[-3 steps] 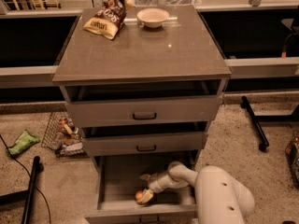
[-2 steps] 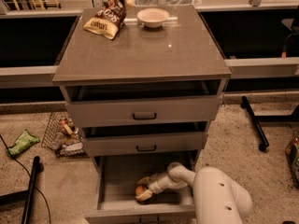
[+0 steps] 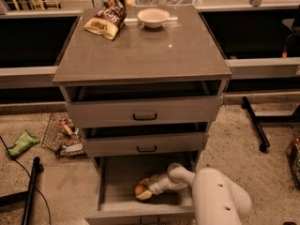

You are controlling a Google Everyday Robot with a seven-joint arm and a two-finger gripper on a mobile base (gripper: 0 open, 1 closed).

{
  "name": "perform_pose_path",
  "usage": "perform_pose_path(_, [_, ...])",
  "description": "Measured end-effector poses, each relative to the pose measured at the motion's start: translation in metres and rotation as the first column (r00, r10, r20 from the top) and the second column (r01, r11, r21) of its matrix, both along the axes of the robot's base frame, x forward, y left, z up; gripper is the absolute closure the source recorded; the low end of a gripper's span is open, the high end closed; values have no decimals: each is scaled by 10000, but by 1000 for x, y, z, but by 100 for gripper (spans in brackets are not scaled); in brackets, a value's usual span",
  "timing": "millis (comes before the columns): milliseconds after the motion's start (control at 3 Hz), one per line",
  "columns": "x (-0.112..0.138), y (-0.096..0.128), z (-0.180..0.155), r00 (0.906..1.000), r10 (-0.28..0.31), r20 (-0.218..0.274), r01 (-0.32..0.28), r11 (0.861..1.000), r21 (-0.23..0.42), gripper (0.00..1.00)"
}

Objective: Pick orange from bottom drawer and place on counter

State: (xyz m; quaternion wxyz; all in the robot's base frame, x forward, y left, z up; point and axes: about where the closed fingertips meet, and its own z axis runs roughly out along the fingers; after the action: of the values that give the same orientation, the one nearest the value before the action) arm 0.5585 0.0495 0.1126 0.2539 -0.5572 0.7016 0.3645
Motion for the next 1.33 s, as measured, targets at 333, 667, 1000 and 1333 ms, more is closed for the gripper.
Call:
perform_pose_path(333, [-5,-9,31,9983,63,576,-92,9987,511,100])
perform_pose_path(667, [-20,-22,95,9844,399,1716,-628,9895,1302,100])
perform_pose_path(1000, [-42,-29,142,9676,933,2347,-1453,9657,2151,100])
perform_pose_path(1333, [-42,-29,142,9675,933,2349,-1453,9657,2151,100])
